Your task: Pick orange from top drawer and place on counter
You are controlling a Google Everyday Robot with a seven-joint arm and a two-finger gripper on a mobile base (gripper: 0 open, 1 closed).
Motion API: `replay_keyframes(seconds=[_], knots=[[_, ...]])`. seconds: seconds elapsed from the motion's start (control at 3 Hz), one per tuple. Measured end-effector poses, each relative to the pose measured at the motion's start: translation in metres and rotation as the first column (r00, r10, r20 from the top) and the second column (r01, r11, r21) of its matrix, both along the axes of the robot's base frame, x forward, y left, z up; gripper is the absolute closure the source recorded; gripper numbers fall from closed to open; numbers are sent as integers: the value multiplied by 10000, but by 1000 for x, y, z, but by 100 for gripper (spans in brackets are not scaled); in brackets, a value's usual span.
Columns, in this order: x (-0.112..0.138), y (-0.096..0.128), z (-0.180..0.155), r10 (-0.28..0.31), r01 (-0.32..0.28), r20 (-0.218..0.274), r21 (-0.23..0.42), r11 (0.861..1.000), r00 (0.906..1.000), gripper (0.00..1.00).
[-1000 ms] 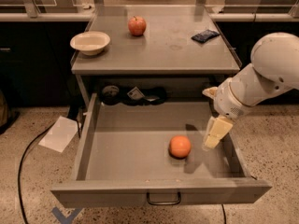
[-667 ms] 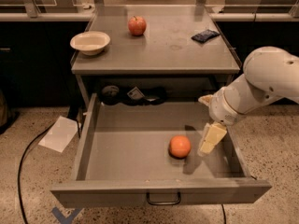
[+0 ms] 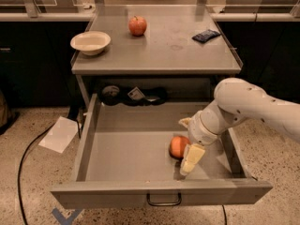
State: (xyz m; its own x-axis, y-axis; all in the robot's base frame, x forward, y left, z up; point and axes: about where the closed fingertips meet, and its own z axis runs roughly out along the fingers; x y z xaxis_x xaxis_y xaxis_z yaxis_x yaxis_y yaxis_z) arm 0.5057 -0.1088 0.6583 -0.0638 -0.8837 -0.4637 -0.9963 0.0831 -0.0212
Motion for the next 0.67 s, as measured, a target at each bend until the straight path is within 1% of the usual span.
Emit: replay_keyframes(seconds=[0.33, 0.67], knots=[[0, 0, 0, -1, 1, 0, 1, 10000, 10000, 0], [7, 0, -8, -117, 117, -30, 60, 9999, 9999, 0]])
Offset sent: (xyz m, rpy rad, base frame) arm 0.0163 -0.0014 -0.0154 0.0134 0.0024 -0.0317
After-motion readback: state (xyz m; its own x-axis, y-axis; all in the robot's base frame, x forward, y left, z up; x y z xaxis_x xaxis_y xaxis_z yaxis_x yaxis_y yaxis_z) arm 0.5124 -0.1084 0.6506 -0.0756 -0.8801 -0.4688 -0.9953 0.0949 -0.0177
